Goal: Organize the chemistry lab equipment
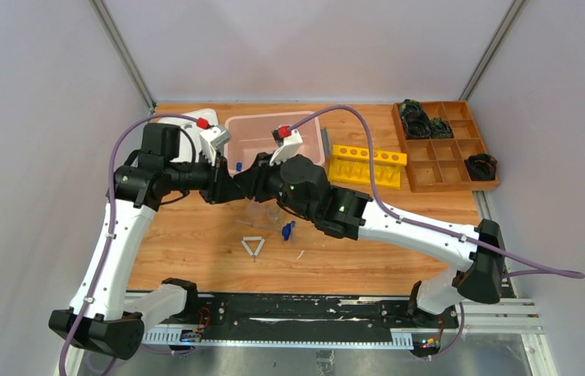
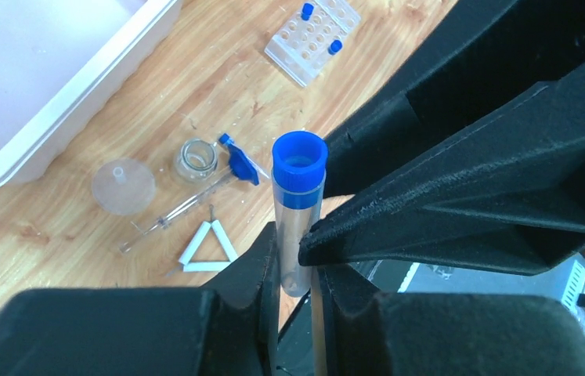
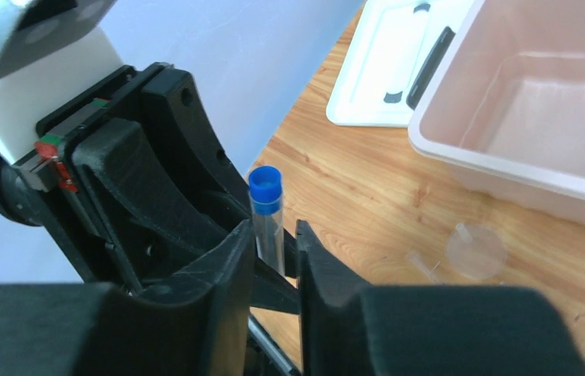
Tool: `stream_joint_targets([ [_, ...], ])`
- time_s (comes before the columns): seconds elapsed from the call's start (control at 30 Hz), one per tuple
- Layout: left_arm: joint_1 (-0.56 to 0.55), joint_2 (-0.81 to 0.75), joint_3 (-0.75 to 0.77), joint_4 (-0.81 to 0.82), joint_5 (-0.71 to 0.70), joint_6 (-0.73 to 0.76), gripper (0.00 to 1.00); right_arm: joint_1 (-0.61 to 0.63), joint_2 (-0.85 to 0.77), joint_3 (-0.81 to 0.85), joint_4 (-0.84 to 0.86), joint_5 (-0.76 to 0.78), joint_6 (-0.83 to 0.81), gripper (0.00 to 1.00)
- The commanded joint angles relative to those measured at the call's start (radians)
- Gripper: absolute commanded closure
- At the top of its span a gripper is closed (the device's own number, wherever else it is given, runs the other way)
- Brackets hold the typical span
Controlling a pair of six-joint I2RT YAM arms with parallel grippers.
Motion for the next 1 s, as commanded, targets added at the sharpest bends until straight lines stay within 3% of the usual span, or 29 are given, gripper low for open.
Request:
stream_joint_targets([
  [0.0,-0.002,-0.014,-0.009,-0.001,-0.017,0.033,1.0,-0.006,-0.002,0.043,-0.11,0.06,0.021,0.64],
  [0.17,-0.003,-0.032,-0.026,-0.001,-0.001,0.074,1.0,-0.049,0.032,0.138,-0.239,-0.035,0.053,0.53],
  [0.53,-0.003,-0.052,-0.021,0.001,0.019,0.092,1.0,-0.086,0.142,0.329,-0.383,-0.203,0.016,0.55],
  [0.63,-0.004,-0.058,-0.022,0.001,0.017,0.092,1.0,-0.089,0.152,0.34,-0.398,-0.212,0.013,0.66],
  [0.77,-0.004,-0.06,-0.019,0.0,0.012,0.094,1.0,-0.102,0.129,0.326,-0.416,-0.206,0.013,0.97],
  [0.8,-0.003,-0.058,-0.017,0.0,0.008,0.091,0.89,-0.105,0.115,0.32,-0.421,-0.199,0.009,1.0],
  [0.9,-0.004,-0.05,-0.008,-0.001,-0.02,0.068,0.12,-0.128,0.051,0.275,-0.454,-0.165,-0.026,1.0],
  [0.93,-0.004,-0.048,-0.002,-0.001,-0.037,0.059,0.02,-0.142,0.017,0.251,-0.469,-0.145,-0.04,1.0],
  [0.97,-0.004,-0.046,0.003,-0.001,-0.059,0.051,0.0,-0.156,-0.019,0.216,-0.478,-0.124,-0.06,1.0],
])
